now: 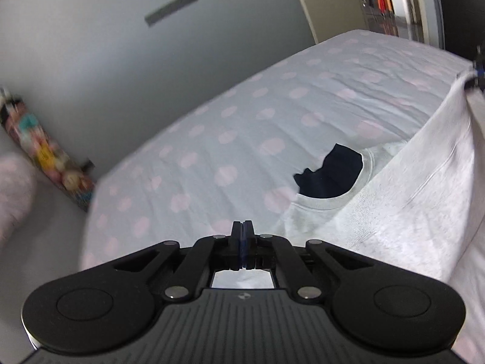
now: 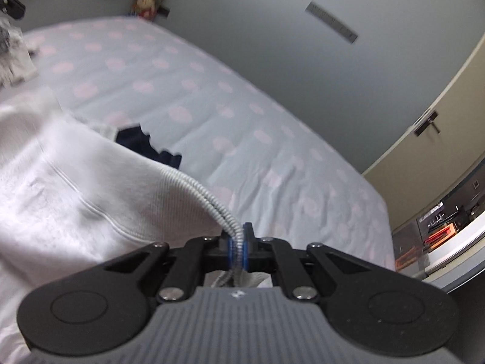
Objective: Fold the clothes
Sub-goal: 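Grasp the T-shirt hem with both grippers and fold it over the sweatshirt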
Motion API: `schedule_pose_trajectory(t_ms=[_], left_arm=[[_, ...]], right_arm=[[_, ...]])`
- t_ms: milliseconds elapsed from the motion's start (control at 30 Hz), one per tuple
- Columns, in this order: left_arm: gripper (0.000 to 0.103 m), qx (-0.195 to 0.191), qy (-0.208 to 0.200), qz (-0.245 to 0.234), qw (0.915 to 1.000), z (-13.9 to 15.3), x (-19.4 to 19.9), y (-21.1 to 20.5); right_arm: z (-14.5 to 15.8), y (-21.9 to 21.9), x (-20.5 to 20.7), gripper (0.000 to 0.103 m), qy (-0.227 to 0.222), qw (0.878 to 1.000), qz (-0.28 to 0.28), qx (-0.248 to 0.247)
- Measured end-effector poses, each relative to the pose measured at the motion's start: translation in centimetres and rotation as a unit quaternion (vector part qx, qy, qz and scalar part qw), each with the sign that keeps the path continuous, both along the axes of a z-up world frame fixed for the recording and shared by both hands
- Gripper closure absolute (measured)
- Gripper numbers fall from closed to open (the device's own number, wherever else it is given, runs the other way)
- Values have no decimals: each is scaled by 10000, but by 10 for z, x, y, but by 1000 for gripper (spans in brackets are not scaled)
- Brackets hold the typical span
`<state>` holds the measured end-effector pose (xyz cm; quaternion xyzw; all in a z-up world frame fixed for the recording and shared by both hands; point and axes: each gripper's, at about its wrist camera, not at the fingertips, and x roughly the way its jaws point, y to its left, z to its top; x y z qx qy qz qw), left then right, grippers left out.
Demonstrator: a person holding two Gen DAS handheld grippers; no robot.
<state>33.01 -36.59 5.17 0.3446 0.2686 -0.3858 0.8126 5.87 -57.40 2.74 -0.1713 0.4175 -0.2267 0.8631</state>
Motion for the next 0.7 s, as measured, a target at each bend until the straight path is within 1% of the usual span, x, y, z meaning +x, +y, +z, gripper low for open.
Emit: schedule_pose_trajectory(t_ms=[67,100,133,167,233,300,400,500,600,667,700], left_arm=[[103,-119,475,200,9986,-24,23,1],[99,-173,741,327,9966,-40,35,3],[91,-241,1016,456,9935,-53,46,6],[86,-316,1274,575,9897,-66,56,8],[67,-390,1733,748,9812,-92,71,10],[60,-383,2031,889,9744,-115,83,9],[60,-472,2369,1133,9637,-141,100,6],[60,-655,2663,1267,9533,-160,112,0],[61,-687,2741,1278,9507,-173,118,-11],[77,-762,2839,1268,9474,-179,121,-17],[88,-791,2837,1267,9472,-181,121,-19]], right_arm=[[-23,-13,18,96,230,9997,0,94],[-35,-18,23,96,346,9993,1,122],[-45,-22,27,96,437,9990,-5,113],[-55,-25,30,96,516,9986,-13,110],[-71,-34,30,96,565,9983,-49,163],[-81,-39,26,96,590,9980,-59,207],[-92,-43,20,96,638,9977,-42,236],[-95,-45,21,96,651,9976,3,237],[-96,-44,19,96,669,9975,54,219],[-97,-44,17,96,673,9975,58,213],[-97,-43,16,96,672,9975,48,214]])
